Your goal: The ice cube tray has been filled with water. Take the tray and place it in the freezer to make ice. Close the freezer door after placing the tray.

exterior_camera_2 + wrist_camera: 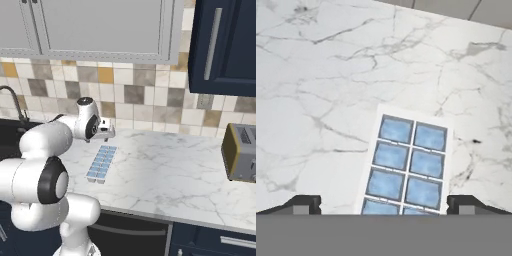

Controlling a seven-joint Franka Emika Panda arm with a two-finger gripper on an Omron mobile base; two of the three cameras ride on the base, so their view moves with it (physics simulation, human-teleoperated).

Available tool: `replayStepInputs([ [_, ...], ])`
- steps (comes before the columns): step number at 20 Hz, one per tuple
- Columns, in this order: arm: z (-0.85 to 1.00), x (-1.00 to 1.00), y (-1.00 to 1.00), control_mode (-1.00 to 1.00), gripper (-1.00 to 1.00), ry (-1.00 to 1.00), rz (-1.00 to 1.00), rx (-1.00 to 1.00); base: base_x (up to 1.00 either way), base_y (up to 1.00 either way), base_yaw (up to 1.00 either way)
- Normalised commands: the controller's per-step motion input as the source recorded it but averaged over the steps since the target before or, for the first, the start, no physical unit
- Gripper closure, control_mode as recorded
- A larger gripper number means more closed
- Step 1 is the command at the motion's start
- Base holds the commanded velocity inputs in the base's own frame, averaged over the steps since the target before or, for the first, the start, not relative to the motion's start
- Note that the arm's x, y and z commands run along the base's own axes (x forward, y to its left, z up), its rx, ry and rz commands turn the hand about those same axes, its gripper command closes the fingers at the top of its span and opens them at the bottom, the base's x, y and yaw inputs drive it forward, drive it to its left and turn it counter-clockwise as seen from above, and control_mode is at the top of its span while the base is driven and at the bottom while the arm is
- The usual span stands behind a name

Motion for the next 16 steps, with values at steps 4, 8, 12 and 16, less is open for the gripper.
replayStepInputs([
  [4,-0.29,0.39,0.01,-1.00,-1.00,0.00,0.00,0.00,0.00,0.00,0.00],
  [8,-0.26,0.49,0.02,-1.00,-1.00,0.00,0.01,0.00,0.00,0.00,0.00],
  [12,-0.28,0.45,0.07,-1.00,-1.00,0.00,0.01,0.00,0.00,0.00,0.00],
  [16,-0.34,0.44,0.08,-1.00,-1.00,0.00,0.01,0.00,0.00,0.00,0.00],
])
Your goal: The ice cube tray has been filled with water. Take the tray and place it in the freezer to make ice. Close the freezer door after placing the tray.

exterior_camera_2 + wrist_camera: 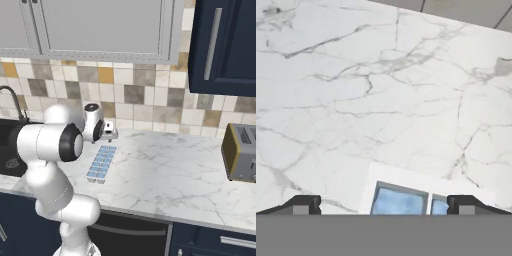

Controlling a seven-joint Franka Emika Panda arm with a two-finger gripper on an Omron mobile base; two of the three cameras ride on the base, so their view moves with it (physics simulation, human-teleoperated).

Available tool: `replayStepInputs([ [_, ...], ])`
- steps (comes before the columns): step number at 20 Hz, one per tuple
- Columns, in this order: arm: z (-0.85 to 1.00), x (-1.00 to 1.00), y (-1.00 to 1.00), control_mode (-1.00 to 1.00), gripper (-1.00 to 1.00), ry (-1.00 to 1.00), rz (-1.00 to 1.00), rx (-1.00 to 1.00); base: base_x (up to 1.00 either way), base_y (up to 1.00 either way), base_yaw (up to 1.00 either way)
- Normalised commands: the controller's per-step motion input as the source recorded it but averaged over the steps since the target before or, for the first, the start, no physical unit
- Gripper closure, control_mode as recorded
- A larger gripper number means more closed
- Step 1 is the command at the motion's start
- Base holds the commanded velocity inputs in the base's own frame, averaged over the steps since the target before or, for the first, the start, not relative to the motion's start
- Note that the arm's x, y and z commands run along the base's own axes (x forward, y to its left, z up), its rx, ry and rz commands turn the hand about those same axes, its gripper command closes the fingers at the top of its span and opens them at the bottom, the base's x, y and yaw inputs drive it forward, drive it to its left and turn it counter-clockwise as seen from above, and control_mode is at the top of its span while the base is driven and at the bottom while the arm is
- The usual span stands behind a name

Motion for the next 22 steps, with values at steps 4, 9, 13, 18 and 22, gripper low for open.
replayStepInputs([
  [4,-0.32,0.40,0.04,-1.00,-1.00,0.00,0.02,0.00,0.00,0.00,0.00],
  [9,-0.33,0.36,0.02,-1.00,-1.00,0.01,0.03,0.00,0.00,0.00,0.00],
  [13,-0.27,0.09,0.00,-1.00,-1.00,0.01,0.03,0.00,0.00,0.00,0.00],
  [18,-0.26,0.00,0.00,-1.00,-1.00,0.00,0.03,0.00,0.00,0.00,0.00],
  [22,-0.23,0.00,0.00,-1.00,-1.00,0.00,0.04,0.00,0.00,0.00,0.00],
])
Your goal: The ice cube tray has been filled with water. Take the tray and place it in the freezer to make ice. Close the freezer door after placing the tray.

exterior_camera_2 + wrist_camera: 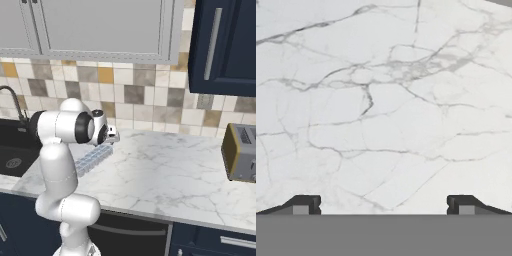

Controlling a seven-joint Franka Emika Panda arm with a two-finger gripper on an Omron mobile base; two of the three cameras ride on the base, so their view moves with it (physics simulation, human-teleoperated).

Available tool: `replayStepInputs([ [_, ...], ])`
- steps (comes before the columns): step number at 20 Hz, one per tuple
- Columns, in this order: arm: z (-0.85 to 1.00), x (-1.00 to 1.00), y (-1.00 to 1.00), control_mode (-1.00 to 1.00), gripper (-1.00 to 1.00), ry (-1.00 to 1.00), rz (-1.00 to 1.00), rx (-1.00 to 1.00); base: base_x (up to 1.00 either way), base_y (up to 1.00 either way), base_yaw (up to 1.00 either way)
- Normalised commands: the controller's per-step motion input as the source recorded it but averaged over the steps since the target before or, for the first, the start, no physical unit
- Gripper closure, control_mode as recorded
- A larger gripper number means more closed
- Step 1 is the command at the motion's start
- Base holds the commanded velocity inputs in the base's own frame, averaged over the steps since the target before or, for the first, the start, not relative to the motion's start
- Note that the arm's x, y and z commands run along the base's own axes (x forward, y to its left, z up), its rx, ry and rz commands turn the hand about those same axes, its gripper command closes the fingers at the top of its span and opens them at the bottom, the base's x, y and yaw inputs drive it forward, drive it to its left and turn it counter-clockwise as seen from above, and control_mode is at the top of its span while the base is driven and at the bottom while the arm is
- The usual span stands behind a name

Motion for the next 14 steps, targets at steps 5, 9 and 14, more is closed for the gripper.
replayStepInputs([
  [5,-0.20,-0.27,0.00,-1.00,-1.00,0.00,0.07,0.00,0.00,0.00,0.00],
  [9,-0.12,-0.44,0.00,-1.00,-1.00,0.00,0.08,0.00,0.00,0.00,0.00],
  [14,-0.10,-0.47,0.00,-1.00,-1.00,0.00,0.05,0.00,0.00,0.00,0.00],
])
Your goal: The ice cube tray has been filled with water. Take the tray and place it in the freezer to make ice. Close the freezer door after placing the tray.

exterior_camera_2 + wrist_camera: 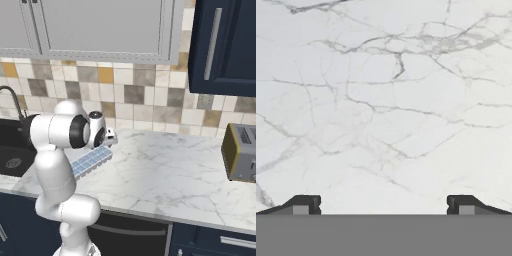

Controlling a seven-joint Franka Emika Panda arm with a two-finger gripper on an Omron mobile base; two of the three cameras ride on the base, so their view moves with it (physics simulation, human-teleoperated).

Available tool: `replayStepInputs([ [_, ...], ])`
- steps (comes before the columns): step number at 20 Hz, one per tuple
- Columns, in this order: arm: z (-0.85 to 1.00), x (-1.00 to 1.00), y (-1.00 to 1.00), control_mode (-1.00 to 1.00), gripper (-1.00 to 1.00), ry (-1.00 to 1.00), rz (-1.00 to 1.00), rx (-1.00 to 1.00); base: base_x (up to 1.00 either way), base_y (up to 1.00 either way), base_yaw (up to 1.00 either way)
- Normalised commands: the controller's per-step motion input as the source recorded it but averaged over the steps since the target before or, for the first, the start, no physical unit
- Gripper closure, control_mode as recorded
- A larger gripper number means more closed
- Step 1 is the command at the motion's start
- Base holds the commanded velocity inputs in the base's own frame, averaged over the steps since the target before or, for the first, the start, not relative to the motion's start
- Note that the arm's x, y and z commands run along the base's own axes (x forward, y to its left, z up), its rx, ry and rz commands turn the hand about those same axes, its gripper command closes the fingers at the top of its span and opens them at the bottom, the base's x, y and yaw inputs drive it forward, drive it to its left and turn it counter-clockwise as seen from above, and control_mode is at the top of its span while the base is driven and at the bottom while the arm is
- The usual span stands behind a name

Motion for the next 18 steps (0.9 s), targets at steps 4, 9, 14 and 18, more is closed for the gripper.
replayStepInputs([
  [4,-0.24,-0.54,0.00,-1.00,-1.00,0.05,0.01,0.00,0.00,0.00,0.00],
  [9,-0.29,-0.54,0.09,-1.00,-1.00,0.14,0.00,0.00,0.00,0.00,0.00],
  [14,-0.26,-0.36,0.34,-1.00,-1.00,0.19,0.00,0.00,0.00,0.00,0.00],
  [18,-0.22,-0.40,0.41,-1.00,-1.00,0.18,0.00,0.00,0.00,0.00,0.00],
])
